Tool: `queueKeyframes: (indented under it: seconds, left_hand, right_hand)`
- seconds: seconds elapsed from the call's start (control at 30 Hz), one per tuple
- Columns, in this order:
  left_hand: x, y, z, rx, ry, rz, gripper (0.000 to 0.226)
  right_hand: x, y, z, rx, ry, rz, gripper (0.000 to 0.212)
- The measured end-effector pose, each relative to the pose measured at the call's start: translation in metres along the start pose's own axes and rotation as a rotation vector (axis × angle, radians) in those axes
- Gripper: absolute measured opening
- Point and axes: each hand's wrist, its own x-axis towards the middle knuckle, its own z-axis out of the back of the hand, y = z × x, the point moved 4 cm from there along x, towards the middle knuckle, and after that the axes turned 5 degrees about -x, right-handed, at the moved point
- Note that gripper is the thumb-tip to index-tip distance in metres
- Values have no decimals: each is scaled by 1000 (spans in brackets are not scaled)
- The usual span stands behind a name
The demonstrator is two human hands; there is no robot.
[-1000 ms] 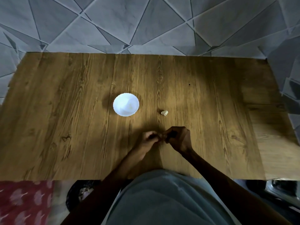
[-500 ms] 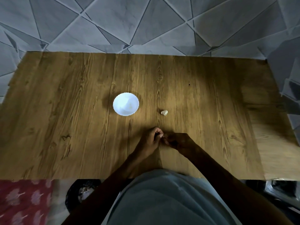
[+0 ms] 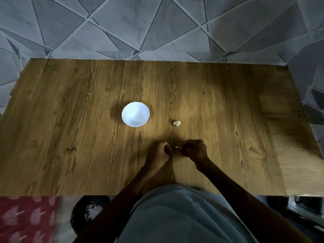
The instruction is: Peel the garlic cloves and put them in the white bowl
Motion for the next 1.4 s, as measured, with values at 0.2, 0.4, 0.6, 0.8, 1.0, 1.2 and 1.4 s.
queueKeyframes:
  seconds: [0.2,0.4,0.6,0.8,1.0,1.2,1.4]
  left_hand:
    - [2,-7,9,-162,-36,-57,16]
    - [3,-2,10,-433,-4,106,14]
    - [-3,-13,16,-335,-138,-34,6]
    - [-9,-19,18,-401,-158,-135,8]
    - [-10,-7,18,-729,-89,126,11]
    - [-13,-13,27,-528,-140,79,18]
    - [-11,-16,27,-618,-84,103,17]
  right_hand:
    - [4,2,-4,-227,10,175,6]
    - [8,3,-9,-254,19,211,13]
    - [9,-5,-11,121,52,-23,8]
    - [5,-3,-22,685,339,-546,20]
    - [6,-3,-17,495,207,-213,13]
    - [14,14,-12,-553,-26,491,11]
    - [8,20,-10,-287,99,345,6]
